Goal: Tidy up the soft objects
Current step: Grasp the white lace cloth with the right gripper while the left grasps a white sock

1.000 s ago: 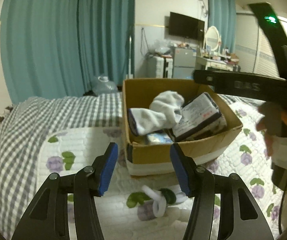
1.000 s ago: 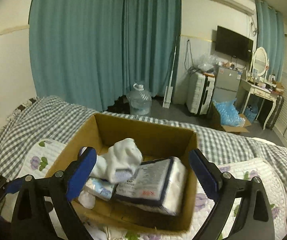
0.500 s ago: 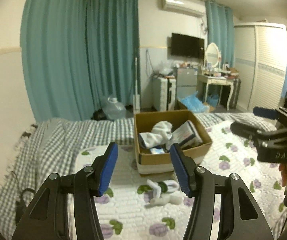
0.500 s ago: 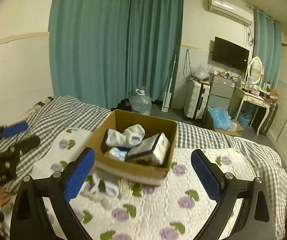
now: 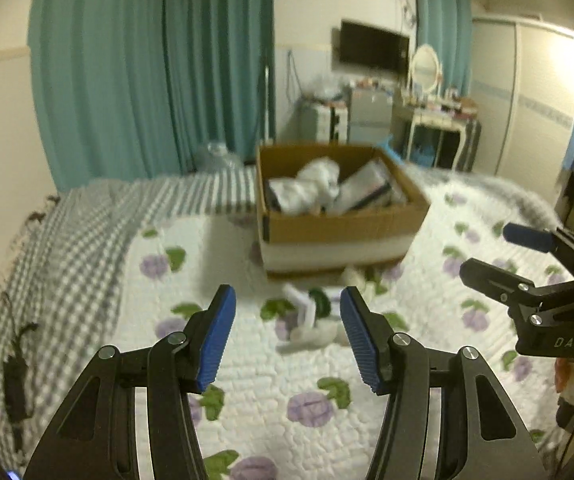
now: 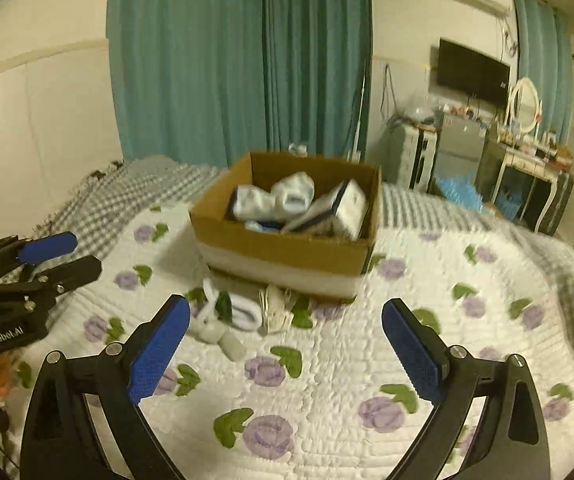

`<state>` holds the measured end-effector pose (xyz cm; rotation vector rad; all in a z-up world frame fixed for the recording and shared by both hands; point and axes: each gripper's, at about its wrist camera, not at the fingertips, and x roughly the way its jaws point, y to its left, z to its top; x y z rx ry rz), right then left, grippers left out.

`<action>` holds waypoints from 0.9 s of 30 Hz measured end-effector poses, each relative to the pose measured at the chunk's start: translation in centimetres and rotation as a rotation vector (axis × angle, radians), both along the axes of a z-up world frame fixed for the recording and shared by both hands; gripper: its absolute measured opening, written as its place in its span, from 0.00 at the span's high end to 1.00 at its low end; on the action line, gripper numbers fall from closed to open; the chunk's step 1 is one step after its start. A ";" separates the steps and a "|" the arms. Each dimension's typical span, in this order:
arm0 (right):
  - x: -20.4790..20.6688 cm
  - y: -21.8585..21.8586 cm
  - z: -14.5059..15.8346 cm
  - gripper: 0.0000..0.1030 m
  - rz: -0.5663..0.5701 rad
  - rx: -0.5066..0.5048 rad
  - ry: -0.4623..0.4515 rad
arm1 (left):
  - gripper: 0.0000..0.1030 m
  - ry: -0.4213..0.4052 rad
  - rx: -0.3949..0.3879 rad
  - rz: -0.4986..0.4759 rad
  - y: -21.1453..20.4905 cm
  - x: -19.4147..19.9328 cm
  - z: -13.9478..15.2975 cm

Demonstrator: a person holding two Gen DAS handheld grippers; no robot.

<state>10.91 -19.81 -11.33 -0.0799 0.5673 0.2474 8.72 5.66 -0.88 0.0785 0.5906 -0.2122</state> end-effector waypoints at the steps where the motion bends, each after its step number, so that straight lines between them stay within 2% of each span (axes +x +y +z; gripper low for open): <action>1: 0.8 0.0 -1.0 0.05 0.000 -0.003 0.016 | 0.46 0.025 0.011 0.001 -0.3 0.8 -1.3; 6: 4.7 -0.3 -5.0 0.06 0.011 0.007 0.101 | 0.46 0.118 0.052 0.000 -1.5 4.1 -5.9; 8: 6.3 -0.5 -6.0 0.12 0.022 0.016 0.126 | 0.46 0.161 0.055 -0.014 -2.0 5.7 -7.7; 13: 9.9 -0.8 -7.8 0.20 0.026 0.021 0.159 | 0.46 0.232 0.068 -0.047 -3.6 8.9 -10.9; 22: 13.3 -1.3 -10.0 0.21 0.018 0.062 0.205 | 0.46 0.297 0.038 -0.123 -5.6 12.8 -14.0; 24: 13.6 -1.1 -10.3 0.23 0.017 0.064 0.213 | 0.50 0.286 0.042 -0.141 -5.6 12.9 -14.3; 27: 13.8 -0.4 -10.6 0.28 0.019 0.047 0.220 | 0.61 0.279 0.004 -0.166 -4.9 12.8 -14.3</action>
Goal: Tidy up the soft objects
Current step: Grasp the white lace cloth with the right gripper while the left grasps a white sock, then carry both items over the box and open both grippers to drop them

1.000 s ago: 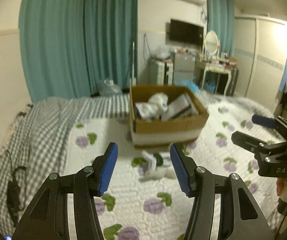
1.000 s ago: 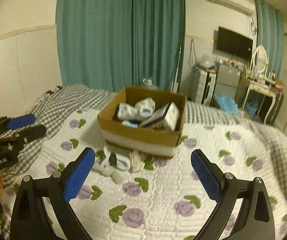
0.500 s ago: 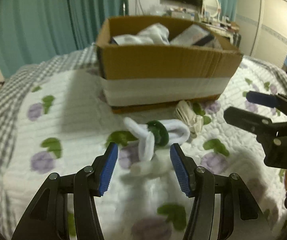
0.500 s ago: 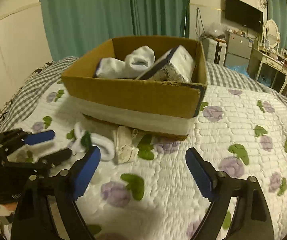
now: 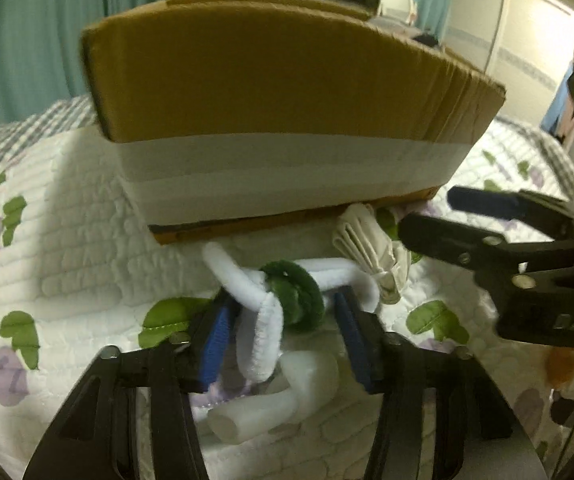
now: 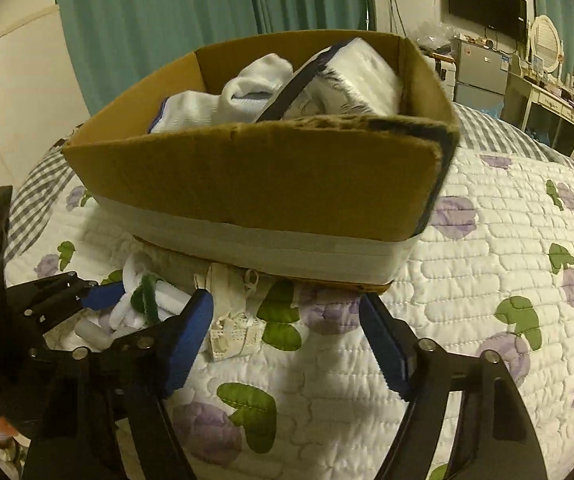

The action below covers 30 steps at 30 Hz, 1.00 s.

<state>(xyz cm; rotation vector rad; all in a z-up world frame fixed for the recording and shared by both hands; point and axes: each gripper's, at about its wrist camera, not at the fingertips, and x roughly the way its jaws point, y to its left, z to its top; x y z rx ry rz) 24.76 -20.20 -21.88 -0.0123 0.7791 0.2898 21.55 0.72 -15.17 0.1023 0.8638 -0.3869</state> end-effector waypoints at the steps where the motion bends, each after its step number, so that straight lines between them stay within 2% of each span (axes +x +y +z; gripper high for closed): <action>1: 0.0 0.2 -0.1 0.29 0.002 -0.004 0.000 | 0.66 -0.004 -0.019 -0.003 0.5 0.1 0.1; 4: -0.1 1.0 0.0 0.34 0.016 -0.017 -0.003 | 0.74 -0.005 -0.052 -0.003 1.6 -0.4 0.4; 9: -0.1 2.0 -0.1 0.37 0.033 -0.023 0.001 | 0.74 -0.043 -0.096 0.009 3.0 -1.7 2.0; 14: -0.1 2.9 -0.6 0.38 0.065 -0.024 0.016 | 0.74 -0.118 -0.044 0.061 3.9 -2.4 3.7; 18: 0.1 3.8 -1.8 0.44 0.090 -0.049 0.047 | 0.74 -0.138 0.022 0.112 4.4 -2.1 3.7; 22: 0.3 4.5 -3.0 0.57 0.102 -0.088 0.071 | 0.74 -0.128 0.033 0.134 5.1 -1.8 3.2; 23: 0.3 4.6 -3.0 0.70 0.105 -0.094 0.068 | 0.74 -0.128 0.030 0.134 5.1 -1.9 3.1; 30: -1.9 4.6 -1.4 0.72 0.126 -0.087 0.014 | 0.74 -0.135 0.041 0.144 5.3 -2.8 3.8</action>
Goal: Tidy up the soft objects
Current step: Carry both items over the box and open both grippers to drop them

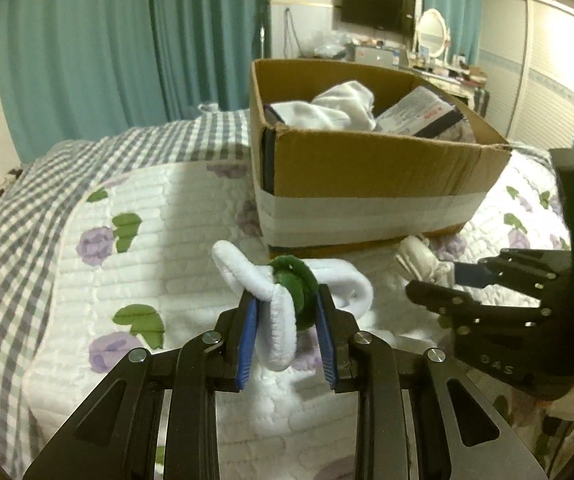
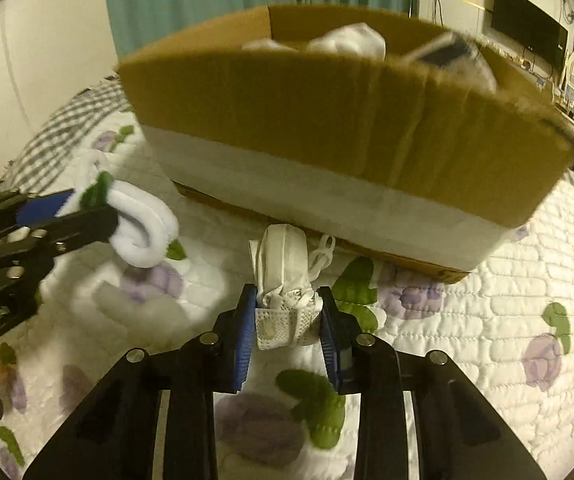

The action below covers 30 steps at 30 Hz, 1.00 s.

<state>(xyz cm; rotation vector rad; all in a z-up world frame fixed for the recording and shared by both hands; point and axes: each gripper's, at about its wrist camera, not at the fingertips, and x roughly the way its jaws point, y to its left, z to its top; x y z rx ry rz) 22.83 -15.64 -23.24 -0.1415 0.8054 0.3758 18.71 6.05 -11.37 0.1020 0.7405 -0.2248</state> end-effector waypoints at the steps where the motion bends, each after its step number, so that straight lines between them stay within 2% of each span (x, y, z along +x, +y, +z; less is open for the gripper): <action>1: -0.7 -0.1 0.6 0.72 0.000 0.006 -0.013 | 0.74 -0.004 0.003 -0.001 -0.1 -0.3 0.3; 9: -4.7 -1.2 5.2 0.72 -0.025 0.040 -0.088 | 0.74 -0.059 -0.004 -0.026 -0.8 -3.3 4.1; 19: -9.5 -1.5 14.5 0.72 -0.035 0.037 -0.255 | 0.74 -0.182 -0.041 -0.044 -0.8 -7.6 11.6; 25: -8.8 -1.4 18.9 0.72 -0.041 0.039 -0.310 | 0.74 -0.229 -0.048 -0.051 -0.9 -7.2 14.5; 30: -4.9 -1.7 21.0 0.72 -0.053 0.052 -0.317 | 0.74 -0.250 -0.039 -0.062 -1.8 -4.6 15.8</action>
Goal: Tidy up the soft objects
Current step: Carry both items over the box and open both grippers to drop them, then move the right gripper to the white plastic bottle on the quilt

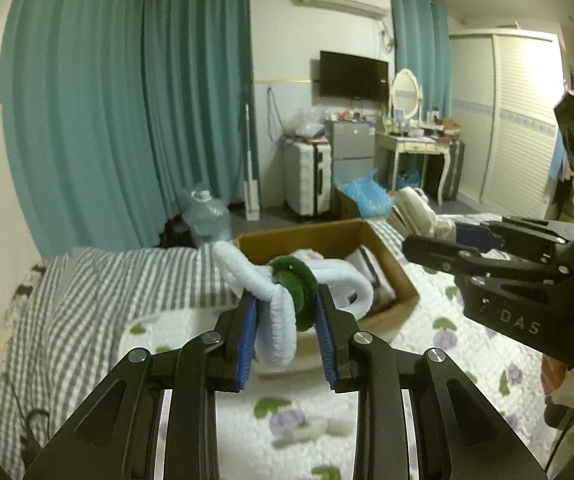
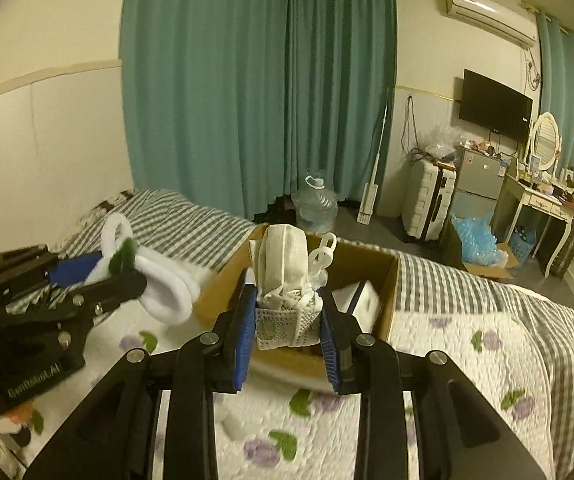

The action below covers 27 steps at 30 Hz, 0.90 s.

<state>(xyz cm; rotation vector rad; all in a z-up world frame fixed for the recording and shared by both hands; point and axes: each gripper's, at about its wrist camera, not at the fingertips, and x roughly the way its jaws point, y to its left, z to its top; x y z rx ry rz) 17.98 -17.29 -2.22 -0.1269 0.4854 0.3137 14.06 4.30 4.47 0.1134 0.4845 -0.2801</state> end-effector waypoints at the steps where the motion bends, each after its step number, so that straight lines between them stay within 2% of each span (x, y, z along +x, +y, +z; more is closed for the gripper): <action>1: 1.1 0.0 0.1 0.72 -0.003 0.007 0.007 | 0.74 0.000 0.001 -0.001 -0.1 0.9 0.0; 4: 5.2 0.0 -0.2 0.72 -0.009 0.024 0.042 | 0.74 0.006 0.010 -0.002 -0.8 3.9 -0.5; 10: 12.0 -0.1 -2.9 0.72 -0.035 0.015 0.094 | 0.74 0.069 0.019 -0.007 -2.0 10.1 -4.0; 14: 15.3 -0.3 -5.0 0.72 -0.057 0.019 0.132 | 0.74 0.109 0.037 -0.011 -2.8 13.0 -6.7; 17: 16.5 -0.6 -6.0 0.70 -0.070 0.023 0.134 | 0.68 0.112 0.041 -0.025 -3.4 14.0 -7.6; 18: 16.7 -0.7 -6.2 0.67 -0.075 0.030 0.129 | 0.68 0.105 0.041 -0.030 -3.5 14.0 -7.7; 19: 16.9 -1.0 -6.3 0.49 -0.079 0.041 0.125 | 0.56 0.086 0.047 -0.030 -3.8 13.9 -7.9; 20: 16.9 -1.3 -6.4 0.24 -0.087 0.053 0.121 | 0.49 0.073 0.047 -0.032 -3.9 13.8 -7.9; 21: 16.8 -1.5 -6.3 0.17 -0.093 0.064 0.117 | 0.45 0.072 0.052 -0.027 -4.0 13.7 -8.0; 23: 16.1 -2.2 -6.0 0.16 -0.104 0.073 0.103 | 0.45 0.098 0.059 0.011 -4.0 14.2 -8.2; 27: 13.8 -3.2 -4.0 0.16 -0.137 0.054 0.072 | 0.45 0.068 0.044 0.041 -3.7 13.2 -6.7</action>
